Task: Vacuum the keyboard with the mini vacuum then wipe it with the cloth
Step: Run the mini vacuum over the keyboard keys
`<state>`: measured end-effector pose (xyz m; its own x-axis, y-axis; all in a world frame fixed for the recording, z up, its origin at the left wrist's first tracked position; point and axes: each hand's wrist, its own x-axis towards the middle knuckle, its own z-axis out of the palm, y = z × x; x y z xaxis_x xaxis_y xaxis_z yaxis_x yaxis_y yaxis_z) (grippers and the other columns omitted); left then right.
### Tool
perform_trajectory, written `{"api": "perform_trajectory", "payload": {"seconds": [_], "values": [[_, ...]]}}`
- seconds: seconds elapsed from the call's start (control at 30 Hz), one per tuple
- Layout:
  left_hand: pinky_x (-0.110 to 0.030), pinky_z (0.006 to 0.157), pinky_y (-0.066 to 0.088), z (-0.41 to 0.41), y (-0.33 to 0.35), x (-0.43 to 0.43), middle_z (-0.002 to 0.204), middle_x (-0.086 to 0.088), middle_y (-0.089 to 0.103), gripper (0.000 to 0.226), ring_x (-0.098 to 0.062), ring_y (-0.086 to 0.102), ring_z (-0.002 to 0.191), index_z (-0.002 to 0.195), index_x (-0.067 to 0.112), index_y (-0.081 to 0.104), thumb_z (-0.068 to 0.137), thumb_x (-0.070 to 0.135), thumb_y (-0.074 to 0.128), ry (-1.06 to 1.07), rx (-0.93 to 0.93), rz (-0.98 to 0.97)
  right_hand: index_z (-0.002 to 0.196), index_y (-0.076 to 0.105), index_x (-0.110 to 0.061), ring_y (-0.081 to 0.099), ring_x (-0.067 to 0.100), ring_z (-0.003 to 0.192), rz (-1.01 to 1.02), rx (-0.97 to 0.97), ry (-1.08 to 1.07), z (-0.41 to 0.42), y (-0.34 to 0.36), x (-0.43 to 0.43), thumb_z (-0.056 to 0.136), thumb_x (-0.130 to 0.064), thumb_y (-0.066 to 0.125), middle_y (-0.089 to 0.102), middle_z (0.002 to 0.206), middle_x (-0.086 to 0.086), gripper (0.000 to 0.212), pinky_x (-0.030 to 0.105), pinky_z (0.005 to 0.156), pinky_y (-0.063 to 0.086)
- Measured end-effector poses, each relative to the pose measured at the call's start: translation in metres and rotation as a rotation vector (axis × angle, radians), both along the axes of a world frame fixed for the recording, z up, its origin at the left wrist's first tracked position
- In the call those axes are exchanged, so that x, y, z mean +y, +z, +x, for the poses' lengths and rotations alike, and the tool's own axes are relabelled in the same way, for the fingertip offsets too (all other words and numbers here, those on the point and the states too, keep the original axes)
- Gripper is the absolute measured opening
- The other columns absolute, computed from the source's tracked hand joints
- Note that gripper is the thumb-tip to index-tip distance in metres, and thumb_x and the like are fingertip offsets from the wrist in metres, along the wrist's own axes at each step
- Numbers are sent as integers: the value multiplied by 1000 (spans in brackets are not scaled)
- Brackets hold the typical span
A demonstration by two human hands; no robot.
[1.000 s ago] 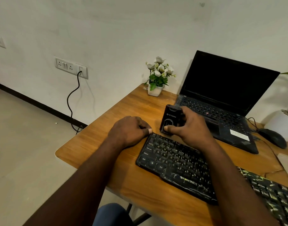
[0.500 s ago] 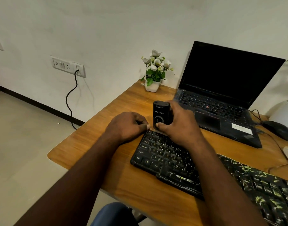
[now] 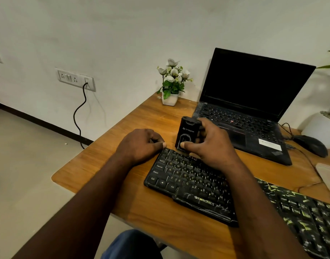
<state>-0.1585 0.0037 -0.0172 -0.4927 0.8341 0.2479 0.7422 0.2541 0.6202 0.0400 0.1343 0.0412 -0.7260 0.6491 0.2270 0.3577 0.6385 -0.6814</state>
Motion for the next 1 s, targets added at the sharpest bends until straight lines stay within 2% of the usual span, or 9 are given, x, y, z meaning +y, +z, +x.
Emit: {"api": "perform_trajectory", "payload": {"seconds": [0.2,0.3,0.37,0.5,0.6,0.7,0.8,0.9,1.0], "values": [[-35,76,52,7,-1,-1,92,19,67,20,-4,61,86,88,36,77,94,50,63,27,49,24,133,55,-30,60,8,102,30,-49,-66,6,1,8,77,-25,90,65,119,-8,66,11,67,42],[-36,78,52,13,-1,-1,95,17,68,20,-6,60,89,95,34,77,96,46,62,24,66,48,129,57,-30,66,7,100,-40,-1,-8,6,3,4,76,-28,90,68,111,-13,62,22,79,54],[-38,82,51,18,-1,-2,99,18,68,21,-9,59,95,100,35,76,99,45,58,8,66,64,129,58,-29,68,9,102,-23,-22,2,4,2,2,76,-28,90,70,113,-10,62,27,83,56],[-37,83,47,32,0,-4,104,19,68,30,-9,53,99,112,36,76,100,53,53,-63,116,45,135,55,-27,64,13,109,67,-68,-63,5,5,3,77,-27,90,67,125,-3,68,22,81,49],[-40,83,51,35,1,-4,100,20,68,41,-6,58,95,108,37,78,94,62,49,-89,68,55,130,58,-29,67,9,104,17,-30,22,9,9,0,76,-28,90,69,116,-8,62,23,81,54],[-44,84,56,33,3,-3,98,15,72,34,-5,66,91,100,32,81,94,57,57,-70,-58,91,128,57,-28,67,11,103,60,-78,45,10,8,-1,76,-28,90,69,116,-6,61,22,78,55],[-43,88,56,32,2,-2,102,15,72,26,-5,66,95,103,30,82,98,48,64,-64,-66,89,132,55,-27,65,18,108,146,-119,-75,12,8,3,77,-27,89,67,123,0,65,25,80,54],[-42,86,57,32,1,-2,101,17,71,27,-4,66,93,103,30,82,97,49,63,-58,-37,84,131,56,-27,62,5,97,78,-35,-71,20,8,1,78,-28,89,66,116,-9,63,14,71,46],[-41,84,57,32,1,-1,98,18,70,25,-3,65,90,101,32,81,96,49,64,-39,-29,80,129,58,-28,65,1,94,9,6,-4,22,3,-11,77,-27,90,68,111,-13,61,15,74,52]]}}
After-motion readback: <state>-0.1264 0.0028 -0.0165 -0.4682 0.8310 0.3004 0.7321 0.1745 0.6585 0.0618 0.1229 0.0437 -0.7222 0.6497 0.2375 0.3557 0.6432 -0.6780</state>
